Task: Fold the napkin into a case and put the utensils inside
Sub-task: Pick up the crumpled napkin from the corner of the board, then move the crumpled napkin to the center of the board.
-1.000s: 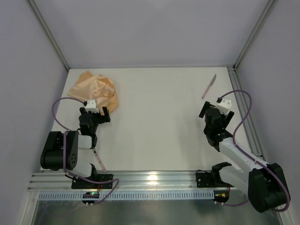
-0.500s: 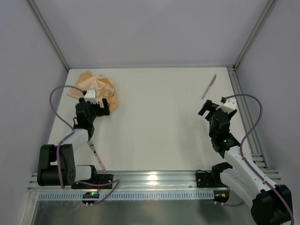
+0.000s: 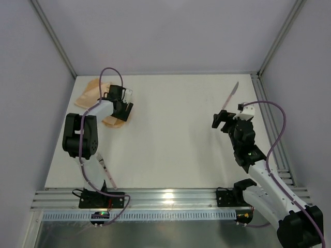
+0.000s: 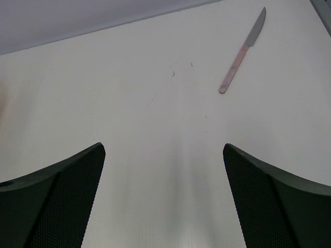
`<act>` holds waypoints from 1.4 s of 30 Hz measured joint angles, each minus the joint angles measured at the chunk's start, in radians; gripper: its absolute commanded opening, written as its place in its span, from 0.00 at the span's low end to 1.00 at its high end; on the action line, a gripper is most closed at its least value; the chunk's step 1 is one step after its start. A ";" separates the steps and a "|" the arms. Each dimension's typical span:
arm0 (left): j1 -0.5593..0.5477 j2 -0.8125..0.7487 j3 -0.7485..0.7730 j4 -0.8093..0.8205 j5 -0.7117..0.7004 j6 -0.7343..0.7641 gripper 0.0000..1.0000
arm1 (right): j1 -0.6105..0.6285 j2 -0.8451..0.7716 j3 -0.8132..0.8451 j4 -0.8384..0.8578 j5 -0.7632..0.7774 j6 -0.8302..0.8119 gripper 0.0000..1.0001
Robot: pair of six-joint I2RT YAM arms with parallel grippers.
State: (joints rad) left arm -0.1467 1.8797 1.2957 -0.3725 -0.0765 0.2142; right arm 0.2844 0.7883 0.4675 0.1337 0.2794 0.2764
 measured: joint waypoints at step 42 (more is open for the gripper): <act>-0.217 -0.228 0.288 -0.370 0.476 -0.097 0.00 | 0.005 0.122 0.188 -0.195 -0.145 0.013 0.84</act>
State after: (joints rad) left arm -0.3637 1.6516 1.5841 -0.7425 0.4000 0.1169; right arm 0.2893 0.9104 0.6556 -0.0612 0.1349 0.2897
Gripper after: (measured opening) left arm 0.005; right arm 0.918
